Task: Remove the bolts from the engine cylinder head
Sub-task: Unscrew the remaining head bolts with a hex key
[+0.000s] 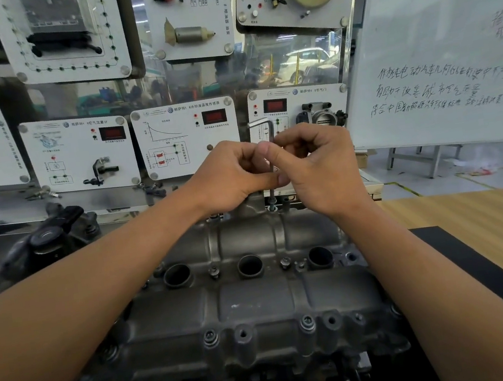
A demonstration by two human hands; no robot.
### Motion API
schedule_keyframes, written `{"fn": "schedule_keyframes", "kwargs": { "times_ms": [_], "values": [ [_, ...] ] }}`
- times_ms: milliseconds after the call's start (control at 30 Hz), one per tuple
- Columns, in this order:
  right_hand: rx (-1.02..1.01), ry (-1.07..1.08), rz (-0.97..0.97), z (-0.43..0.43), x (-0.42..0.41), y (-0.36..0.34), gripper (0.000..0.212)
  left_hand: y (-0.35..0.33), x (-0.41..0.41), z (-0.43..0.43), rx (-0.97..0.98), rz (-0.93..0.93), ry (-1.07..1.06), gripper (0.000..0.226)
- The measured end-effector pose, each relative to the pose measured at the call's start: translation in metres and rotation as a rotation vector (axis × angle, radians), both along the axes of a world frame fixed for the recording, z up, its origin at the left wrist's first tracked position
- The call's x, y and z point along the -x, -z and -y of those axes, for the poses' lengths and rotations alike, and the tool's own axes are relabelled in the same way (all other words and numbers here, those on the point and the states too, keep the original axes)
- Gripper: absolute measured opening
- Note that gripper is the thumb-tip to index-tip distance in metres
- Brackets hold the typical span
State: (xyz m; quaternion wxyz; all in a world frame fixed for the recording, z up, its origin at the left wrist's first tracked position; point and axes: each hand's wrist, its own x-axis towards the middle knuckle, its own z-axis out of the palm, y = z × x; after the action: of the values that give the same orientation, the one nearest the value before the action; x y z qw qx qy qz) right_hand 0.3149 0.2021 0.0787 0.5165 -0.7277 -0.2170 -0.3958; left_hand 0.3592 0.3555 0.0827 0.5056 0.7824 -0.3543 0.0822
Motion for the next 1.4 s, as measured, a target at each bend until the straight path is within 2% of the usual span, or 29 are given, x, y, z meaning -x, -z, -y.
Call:
{"fn": "schedule_keyframes", "kwargs": {
  "times_ms": [200, 300, 400, 567, 800, 933, 1067, 1133, 1200, 1400],
  "values": [
    [0.061, -0.036, -0.067, 0.0, -0.001, 0.0, 0.014, -0.001, -0.003, -0.009, 0.007, -0.082, 0.14, 0.029],
    [0.06, -0.064, -0.078, 0.0, -0.001, 0.0, 0.017, 0.0, -0.003, -0.007, 0.012, -0.054, 0.117, 0.026],
    [0.068, -0.025, -0.037, 0.001, -0.001, 0.0, 0.009, 0.0, -0.001, -0.003, 0.056, -0.003, 0.068, 0.03],
    [-0.003, -0.029, -0.027, 0.0, -0.002, 0.0, 0.007, 0.0, 0.0, -0.001, 0.044, 0.096, -0.019, 0.024],
    [0.061, -0.043, -0.087, 0.001, -0.005, 0.002, 0.015, -0.001, 0.001, -0.008, -0.026, 0.016, 0.088, 0.023],
    [0.07, -0.03, -0.031, -0.001, -0.004, 0.001, 0.017, 0.0, 0.003, -0.004, -0.006, 0.053, 0.058, 0.017],
    [0.049, 0.026, 0.006, -0.001, -0.004, 0.0, 0.01, -0.001, 0.006, 0.002, 0.021, 0.126, 0.006, 0.022],
    [0.065, 0.032, 0.01, 0.0, -0.004, 0.001, 0.01, 0.0, 0.005, 0.003, 0.005, 0.145, -0.031, 0.015],
    [0.1, 0.019, 0.01, -0.001, -0.004, 0.001, 0.009, 0.0, 0.005, 0.002, -0.02, 0.143, -0.05, 0.02],
    [0.089, -0.057, -0.079, -0.001, -0.004, 0.002, 0.016, -0.001, 0.007, -0.004, -0.068, 0.076, 0.073, 0.017]
  ]
}}
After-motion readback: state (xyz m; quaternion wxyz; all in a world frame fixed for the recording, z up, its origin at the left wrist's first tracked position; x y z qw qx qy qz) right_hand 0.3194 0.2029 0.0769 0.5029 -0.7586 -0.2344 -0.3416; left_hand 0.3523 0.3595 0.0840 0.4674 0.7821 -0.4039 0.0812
